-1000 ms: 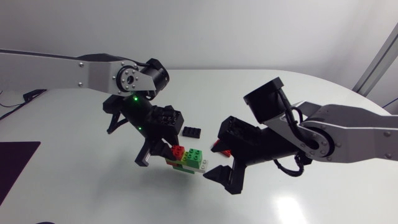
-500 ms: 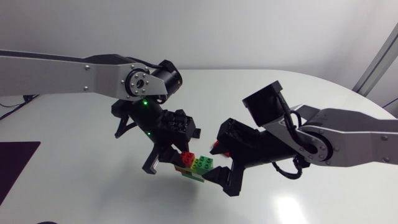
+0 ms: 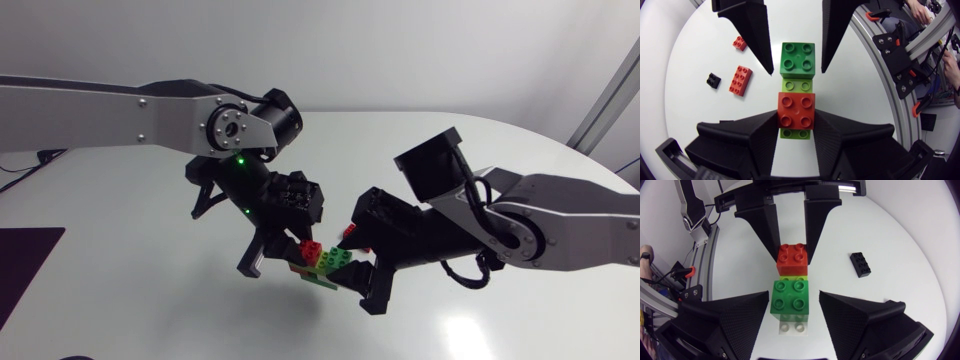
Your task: Separate the duplo bricks
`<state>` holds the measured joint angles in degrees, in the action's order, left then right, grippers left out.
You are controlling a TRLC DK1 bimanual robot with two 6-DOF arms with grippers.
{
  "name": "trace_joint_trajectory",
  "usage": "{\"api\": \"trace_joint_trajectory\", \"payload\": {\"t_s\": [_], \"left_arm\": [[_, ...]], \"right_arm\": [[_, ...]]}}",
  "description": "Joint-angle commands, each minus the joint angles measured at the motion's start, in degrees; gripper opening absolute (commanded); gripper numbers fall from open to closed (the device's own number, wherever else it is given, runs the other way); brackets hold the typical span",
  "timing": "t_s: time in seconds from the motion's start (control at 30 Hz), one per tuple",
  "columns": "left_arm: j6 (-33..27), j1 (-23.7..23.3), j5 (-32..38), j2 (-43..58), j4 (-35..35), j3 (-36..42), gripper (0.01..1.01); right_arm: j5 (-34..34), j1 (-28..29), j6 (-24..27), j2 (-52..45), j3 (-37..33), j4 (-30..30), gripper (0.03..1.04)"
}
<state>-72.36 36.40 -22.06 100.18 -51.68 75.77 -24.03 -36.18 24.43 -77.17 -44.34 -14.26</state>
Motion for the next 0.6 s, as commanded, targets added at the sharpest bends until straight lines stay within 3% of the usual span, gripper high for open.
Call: {"api": "trace_joint_trajectory", "payload": {"t_s": [0.0,0.17,0.3,0.47,0.57], "left_arm": [[0.29,0.25,0.09,-0.25,-0.26,-0.18,0.161],[0.46,0.34,0.09,-0.60,-0.17,-0.71,0.161],[0.64,0.69,0.44,-0.60,0.00,-0.88,0.161],[1.08,1.30,0.80,-0.69,0.26,-0.80,0.161],[1.34,1.57,0.80,-0.69,0.26,-0.36,0.161]], "right_arm": [[-0.14,-0.73,-1.31,1.05,0.74,-0.77,0.68],[0.04,-0.91,-1.31,1.58,1.27,-0.86,0.58],[0.04,-0.82,-1.31,2.46,1.62,-1.38,0.58],[0.04,-0.82,-1.05,3.07,2.41,-1.47,0.34],[0.04,-0.82,-0.87,3.16,3.03,-1.47,0.33]]}}
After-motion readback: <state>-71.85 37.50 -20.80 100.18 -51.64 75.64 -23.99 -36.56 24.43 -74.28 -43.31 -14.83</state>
